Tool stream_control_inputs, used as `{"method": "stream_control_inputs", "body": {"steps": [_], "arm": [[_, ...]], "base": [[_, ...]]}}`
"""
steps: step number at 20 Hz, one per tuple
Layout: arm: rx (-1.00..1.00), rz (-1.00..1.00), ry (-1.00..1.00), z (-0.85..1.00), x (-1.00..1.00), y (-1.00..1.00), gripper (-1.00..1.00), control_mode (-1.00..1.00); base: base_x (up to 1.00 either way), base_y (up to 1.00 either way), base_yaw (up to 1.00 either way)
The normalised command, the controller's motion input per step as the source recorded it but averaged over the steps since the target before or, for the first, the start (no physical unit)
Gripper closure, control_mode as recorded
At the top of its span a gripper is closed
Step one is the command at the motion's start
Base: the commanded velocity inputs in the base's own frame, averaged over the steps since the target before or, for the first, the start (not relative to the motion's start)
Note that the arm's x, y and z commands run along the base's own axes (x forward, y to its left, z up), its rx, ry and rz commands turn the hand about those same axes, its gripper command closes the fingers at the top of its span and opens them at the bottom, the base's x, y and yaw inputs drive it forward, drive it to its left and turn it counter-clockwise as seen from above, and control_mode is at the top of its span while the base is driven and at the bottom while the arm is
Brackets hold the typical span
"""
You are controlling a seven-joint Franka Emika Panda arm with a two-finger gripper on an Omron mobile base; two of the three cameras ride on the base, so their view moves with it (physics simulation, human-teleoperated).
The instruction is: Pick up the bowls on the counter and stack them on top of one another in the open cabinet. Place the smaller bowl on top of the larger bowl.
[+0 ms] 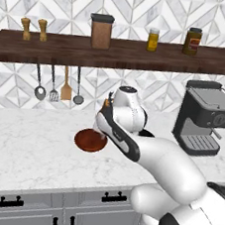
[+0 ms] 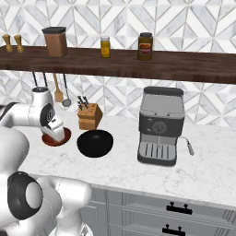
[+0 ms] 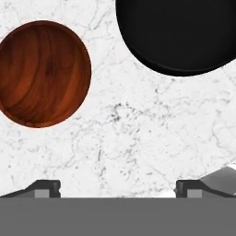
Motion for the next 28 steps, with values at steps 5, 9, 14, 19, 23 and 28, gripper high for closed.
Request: {"method": "stream_control_inputs", "body": {"steps": [5,9,14,19,23,28], "arm": [[0.00,0.00,0.00,-0.34,0.17,0.02,-1.00,-1.00],[0.00,0.00,0.00,-0.32,0.33,0.13,-1.00,-1.00],[0.00,-0.02,0.00,-0.26,0.40,0.26,-1.00,-1.00],[0.00,-0.04,0.00,-0.24,0.41,0.21,-1.00,-1.00],[0.00,-0.03,0.00,-0.32,0.35,0.07,-1.00,-1.00],[0.00,-0.01,0.00,-0.32,0.28,0.00,-1.00,-1.00]], "base": [[0.00,0.00,0.00],[0.00,0.00,0.00],[0.00,0.00,0.00],[0.00,0.00,0.00],[0.00,0.00,0.00],[0.00,0.00,0.00]]}}
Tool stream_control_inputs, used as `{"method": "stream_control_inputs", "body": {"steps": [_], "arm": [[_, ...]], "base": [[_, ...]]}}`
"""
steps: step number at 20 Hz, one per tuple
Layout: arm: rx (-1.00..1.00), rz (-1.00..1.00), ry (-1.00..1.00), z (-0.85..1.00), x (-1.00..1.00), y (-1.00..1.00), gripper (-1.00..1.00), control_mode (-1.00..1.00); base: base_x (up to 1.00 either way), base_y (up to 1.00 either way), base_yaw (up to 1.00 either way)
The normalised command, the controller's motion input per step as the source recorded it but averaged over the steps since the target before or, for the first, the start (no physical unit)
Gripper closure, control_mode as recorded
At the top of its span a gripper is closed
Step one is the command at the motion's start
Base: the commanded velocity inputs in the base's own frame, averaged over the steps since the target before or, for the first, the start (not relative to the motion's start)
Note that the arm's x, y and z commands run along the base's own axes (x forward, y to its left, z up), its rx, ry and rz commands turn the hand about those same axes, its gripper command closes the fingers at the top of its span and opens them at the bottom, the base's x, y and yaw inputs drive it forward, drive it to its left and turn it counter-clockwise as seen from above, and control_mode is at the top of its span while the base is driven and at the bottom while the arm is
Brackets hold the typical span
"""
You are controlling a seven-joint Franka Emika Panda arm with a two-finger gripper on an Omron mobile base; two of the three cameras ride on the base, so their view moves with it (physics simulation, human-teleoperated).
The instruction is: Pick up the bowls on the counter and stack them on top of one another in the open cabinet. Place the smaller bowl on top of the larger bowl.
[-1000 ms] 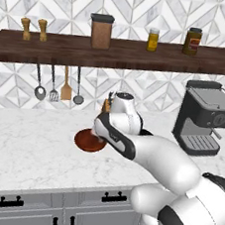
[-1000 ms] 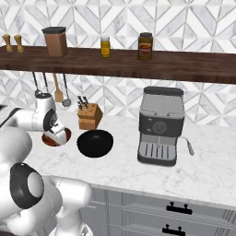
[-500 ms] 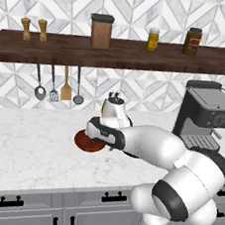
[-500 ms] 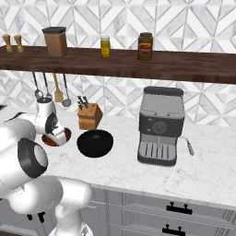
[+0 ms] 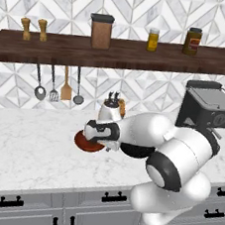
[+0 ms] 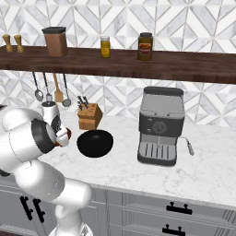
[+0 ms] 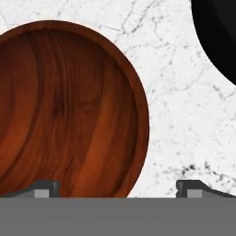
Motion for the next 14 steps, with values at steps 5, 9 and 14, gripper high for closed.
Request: {"method": "stream_control_inputs", "body": {"steps": [5,9,14], "arm": [[0.00,0.00,0.00,-0.24,0.30,0.01,-1.00,-1.00],[0.00,0.00,0.00,-0.24,0.07,0.01,-1.00,-1.00],[0.00,0.00,0.00,-0.23,0.02,0.06,1.00,-1.00]], "base": [[0.00,0.00,0.00],[0.00,0.00,0.00],[0.00,0.00,0.00]]}}
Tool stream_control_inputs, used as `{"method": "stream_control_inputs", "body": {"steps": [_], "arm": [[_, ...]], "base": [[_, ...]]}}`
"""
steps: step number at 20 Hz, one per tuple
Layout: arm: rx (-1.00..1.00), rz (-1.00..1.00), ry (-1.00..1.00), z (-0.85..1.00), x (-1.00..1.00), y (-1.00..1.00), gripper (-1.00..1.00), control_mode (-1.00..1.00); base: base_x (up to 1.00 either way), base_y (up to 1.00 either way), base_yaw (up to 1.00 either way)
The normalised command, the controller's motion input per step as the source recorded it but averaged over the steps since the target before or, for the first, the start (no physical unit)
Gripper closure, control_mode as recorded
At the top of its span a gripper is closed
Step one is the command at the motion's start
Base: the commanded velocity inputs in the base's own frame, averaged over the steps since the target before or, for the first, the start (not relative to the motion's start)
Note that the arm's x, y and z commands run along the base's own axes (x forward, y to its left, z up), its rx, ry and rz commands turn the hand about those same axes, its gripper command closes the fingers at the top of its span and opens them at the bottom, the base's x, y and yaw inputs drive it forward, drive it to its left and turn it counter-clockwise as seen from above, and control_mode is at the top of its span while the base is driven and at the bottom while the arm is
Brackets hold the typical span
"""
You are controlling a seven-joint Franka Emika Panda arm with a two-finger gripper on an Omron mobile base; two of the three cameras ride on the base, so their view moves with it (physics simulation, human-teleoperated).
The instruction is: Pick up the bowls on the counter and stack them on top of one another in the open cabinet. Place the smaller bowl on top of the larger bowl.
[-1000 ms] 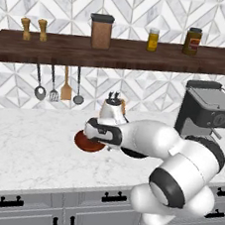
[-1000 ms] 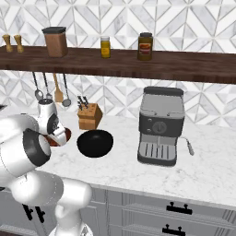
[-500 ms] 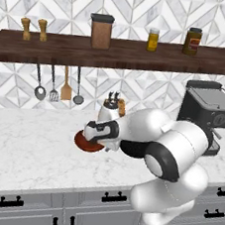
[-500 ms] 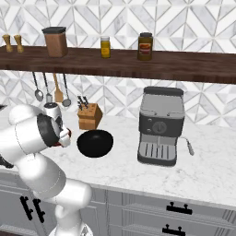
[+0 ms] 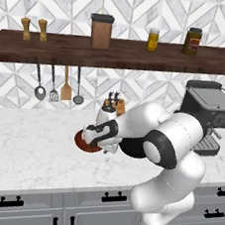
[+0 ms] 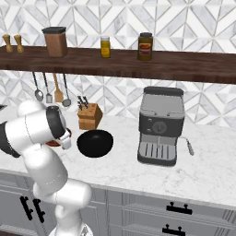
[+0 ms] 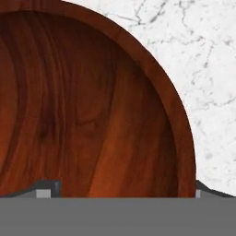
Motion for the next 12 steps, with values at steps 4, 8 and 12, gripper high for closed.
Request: {"method": "stream_control_inputs", "body": {"steps": [4,8,12], "arm": [[0.00,-0.01,0.00,-0.08,0.05,0.14,1.00,-1.00],[0.00,-0.02,0.00,0.00,0.00,0.09,1.00,-1.00],[0.00,-0.08,-0.06,0.12,-0.08,0.02,1.00,-1.00]], "base": [[0.00,0.00,0.00],[0.00,0.00,0.00],[0.00,0.00,0.00]]}}
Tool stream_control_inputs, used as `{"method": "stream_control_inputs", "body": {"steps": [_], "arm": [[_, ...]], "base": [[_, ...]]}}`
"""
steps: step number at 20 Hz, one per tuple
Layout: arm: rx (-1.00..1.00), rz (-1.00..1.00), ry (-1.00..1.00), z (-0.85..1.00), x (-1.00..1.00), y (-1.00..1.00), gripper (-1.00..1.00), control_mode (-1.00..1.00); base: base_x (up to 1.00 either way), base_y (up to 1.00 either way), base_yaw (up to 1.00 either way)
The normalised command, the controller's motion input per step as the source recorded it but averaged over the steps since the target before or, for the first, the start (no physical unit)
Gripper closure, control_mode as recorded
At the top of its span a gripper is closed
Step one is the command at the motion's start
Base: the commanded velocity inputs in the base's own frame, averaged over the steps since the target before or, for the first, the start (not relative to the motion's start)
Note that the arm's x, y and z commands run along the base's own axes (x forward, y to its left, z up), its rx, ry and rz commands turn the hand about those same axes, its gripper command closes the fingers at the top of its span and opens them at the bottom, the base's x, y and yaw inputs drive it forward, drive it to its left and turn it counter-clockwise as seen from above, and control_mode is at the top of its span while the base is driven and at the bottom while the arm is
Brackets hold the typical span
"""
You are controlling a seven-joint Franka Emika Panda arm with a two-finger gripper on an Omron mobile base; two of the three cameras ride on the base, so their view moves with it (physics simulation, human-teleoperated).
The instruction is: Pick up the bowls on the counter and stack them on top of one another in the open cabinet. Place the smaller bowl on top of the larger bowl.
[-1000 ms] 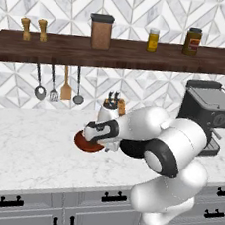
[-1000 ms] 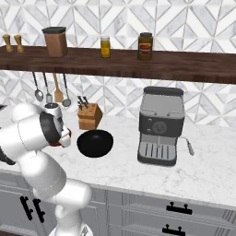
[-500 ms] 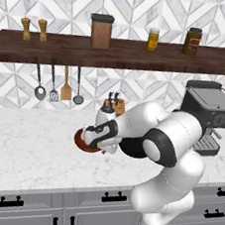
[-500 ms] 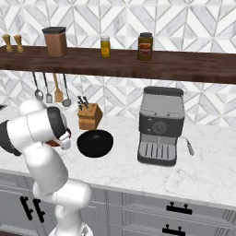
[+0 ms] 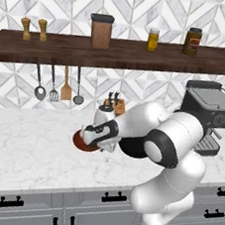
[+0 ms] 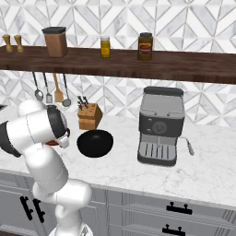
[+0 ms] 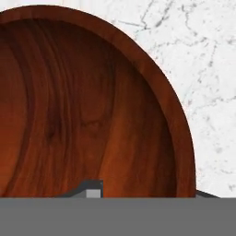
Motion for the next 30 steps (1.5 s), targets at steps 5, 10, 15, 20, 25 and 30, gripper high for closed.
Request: {"method": "stream_control_inputs", "body": {"steps": [5,10,15,20,25,30], "arm": [[0.02,-0.09,-0.16,0.14,-0.20,0.04,1.00,-1.00],[0.03,-0.07,-0.08,0.10,-0.02,0.00,1.00,-1.00],[0.09,-0.03,-0.10,0.49,-0.02,0.00,1.00,-1.00],[0.11,-0.01,-0.13,0.69,-0.30,-0.04,1.00,-1.00],[0.09,0.00,-0.02,0.45,-0.72,-0.68,1.00,-1.00],[0.06,0.00,-0.07,0.61,-0.67,-0.82,1.00,-1.00]], "base": [[0.00,0.00,0.00],[0.00,0.00,0.00],[0.00,0.00,0.00],[0.00,0.00,0.00],[0.00,0.00,0.00],[0.00,0.00,0.00]]}}
